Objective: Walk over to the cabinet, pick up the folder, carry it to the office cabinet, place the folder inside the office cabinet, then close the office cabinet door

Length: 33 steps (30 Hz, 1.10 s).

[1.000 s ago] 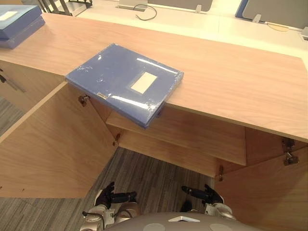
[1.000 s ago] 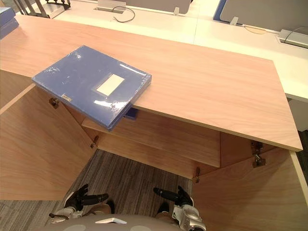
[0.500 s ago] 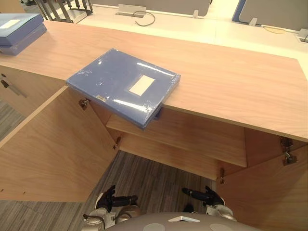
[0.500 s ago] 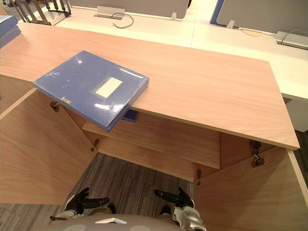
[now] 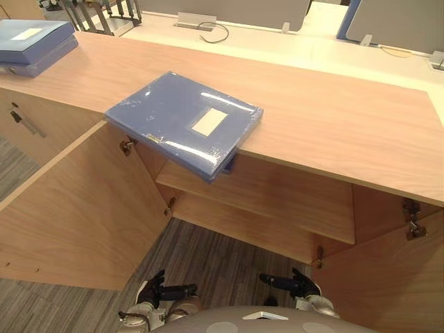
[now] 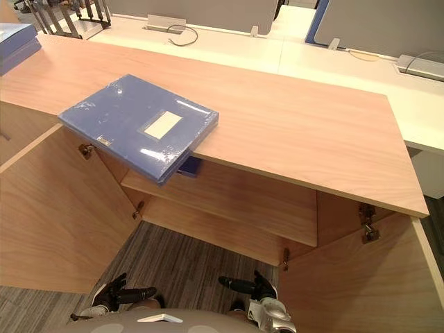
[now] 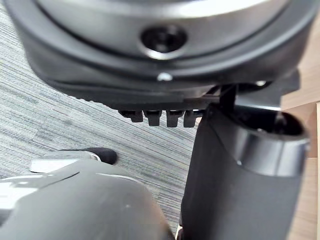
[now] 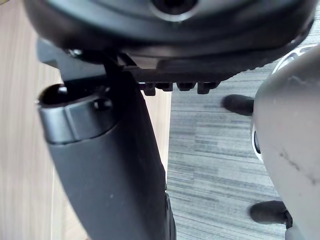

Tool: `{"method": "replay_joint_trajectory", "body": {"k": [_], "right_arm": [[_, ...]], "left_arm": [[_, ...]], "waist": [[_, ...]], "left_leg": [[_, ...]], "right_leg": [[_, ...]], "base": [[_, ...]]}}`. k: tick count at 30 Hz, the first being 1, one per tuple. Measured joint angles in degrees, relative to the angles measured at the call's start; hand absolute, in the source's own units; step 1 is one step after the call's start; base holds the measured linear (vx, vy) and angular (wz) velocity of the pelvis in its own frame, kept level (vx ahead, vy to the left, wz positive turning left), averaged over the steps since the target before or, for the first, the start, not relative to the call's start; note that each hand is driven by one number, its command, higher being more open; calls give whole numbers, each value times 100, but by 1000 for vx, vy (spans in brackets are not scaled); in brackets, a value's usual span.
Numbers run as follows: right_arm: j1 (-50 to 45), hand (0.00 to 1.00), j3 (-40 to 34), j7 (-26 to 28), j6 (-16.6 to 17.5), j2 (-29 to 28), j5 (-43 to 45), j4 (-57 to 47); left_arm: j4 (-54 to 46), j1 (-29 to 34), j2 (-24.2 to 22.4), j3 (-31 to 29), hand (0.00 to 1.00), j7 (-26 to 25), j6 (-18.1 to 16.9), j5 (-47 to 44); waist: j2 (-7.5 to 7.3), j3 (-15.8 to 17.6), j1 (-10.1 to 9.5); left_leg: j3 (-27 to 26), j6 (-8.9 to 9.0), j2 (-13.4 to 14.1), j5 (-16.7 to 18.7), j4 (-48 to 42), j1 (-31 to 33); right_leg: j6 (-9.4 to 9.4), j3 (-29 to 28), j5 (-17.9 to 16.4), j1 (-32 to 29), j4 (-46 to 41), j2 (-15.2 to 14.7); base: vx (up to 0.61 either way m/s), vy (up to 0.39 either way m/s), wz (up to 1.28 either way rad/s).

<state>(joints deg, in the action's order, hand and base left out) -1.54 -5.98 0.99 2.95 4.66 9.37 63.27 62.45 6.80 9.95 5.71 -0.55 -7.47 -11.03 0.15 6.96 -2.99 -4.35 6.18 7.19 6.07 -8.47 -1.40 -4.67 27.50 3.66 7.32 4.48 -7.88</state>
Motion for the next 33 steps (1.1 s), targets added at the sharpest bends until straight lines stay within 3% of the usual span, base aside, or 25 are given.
{"method": "replay_joint_trajectory", "body": {"k": [14, 25, 33], "right_arm": [[-4, 100, 106, 9, 4, 44, -217, 1], [-94, 100, 50, -7, 26, 99, -213, -10], [-101, 100, -5, -10, 29, 100, -214, -8]], "left_arm": [[-1, 14, -20, 7, 100, 1, 6, 9], [0, 75, -121, -219, 100, -15, 8, -471], [-3, 162, -127, -225, 100, -10, 5, -511]], "waist": [[64, 32, 4], [188, 17, 3], [195, 9, 1]], "left_leg": [[-34, 21, 101, 110, -165, -92], [218, 24, 93, 155, -188, -8], [321, 48, 75, 68, -32, -19]], "right_leg": [[11, -244, -63, 117, 0, 106], [-7, 66, -160, 224, -3, 130], [0, 198, -180, 264, -2, 139]], "base": [[-6, -4, -3], [37, -10, 13], [31, -12, 10]]}}
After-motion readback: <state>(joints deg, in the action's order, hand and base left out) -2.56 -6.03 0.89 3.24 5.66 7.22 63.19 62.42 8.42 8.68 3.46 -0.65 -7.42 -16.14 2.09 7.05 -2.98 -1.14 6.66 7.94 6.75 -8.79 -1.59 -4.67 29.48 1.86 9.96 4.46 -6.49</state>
